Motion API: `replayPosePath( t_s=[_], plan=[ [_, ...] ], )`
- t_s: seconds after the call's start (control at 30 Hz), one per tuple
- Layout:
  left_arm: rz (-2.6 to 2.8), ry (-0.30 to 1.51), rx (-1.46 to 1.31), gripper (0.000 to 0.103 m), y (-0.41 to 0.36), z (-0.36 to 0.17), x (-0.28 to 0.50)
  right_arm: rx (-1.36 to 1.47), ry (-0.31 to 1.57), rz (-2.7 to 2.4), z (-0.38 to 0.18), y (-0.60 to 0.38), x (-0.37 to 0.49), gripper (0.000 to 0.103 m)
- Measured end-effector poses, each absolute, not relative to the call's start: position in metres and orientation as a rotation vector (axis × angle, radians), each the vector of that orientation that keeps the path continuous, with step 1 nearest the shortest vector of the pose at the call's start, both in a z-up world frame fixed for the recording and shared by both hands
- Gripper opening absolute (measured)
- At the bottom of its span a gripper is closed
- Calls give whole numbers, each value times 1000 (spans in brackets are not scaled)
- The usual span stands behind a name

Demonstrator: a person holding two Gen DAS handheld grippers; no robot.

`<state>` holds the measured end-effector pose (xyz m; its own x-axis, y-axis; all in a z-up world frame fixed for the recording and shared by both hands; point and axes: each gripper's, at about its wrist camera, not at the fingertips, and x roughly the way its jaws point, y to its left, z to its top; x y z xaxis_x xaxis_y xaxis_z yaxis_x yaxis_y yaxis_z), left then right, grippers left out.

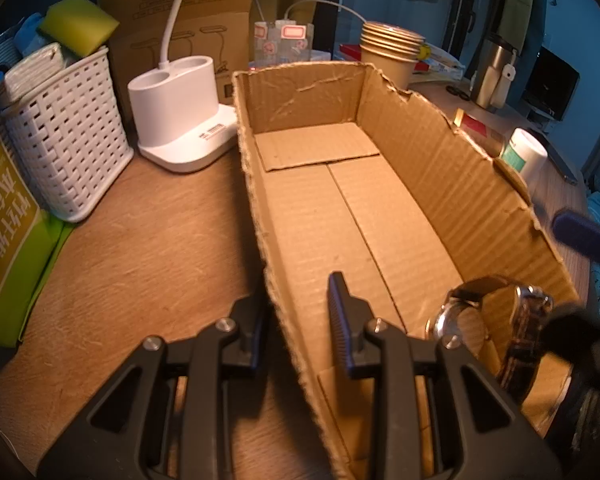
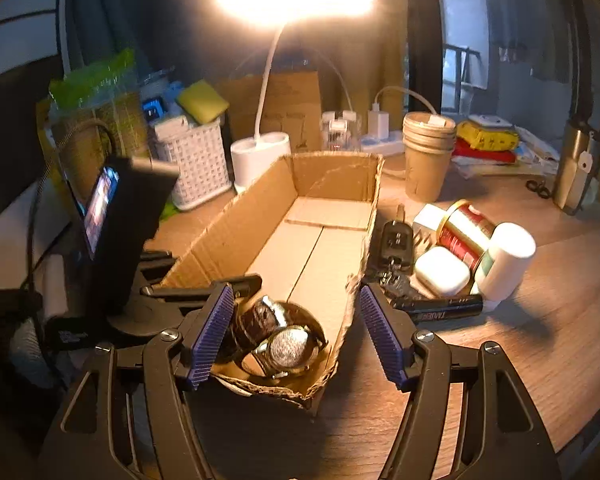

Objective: Organize rigid objects
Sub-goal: 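Carry the wristwatch into the cardboard box and open the right gripper, then move the right gripper back to the white plastic bottle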

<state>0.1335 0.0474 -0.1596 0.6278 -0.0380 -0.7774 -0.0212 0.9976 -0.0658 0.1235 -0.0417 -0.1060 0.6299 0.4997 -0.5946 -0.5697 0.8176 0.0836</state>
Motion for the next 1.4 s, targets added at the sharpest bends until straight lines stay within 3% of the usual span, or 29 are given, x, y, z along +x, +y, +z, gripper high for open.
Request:
replayPosePath(
  t_s=[1.4],
  plan=[
    [-18,893,-77,31,51,-160,134,-48,668,233,-131,-143,199,70]
  ],
)
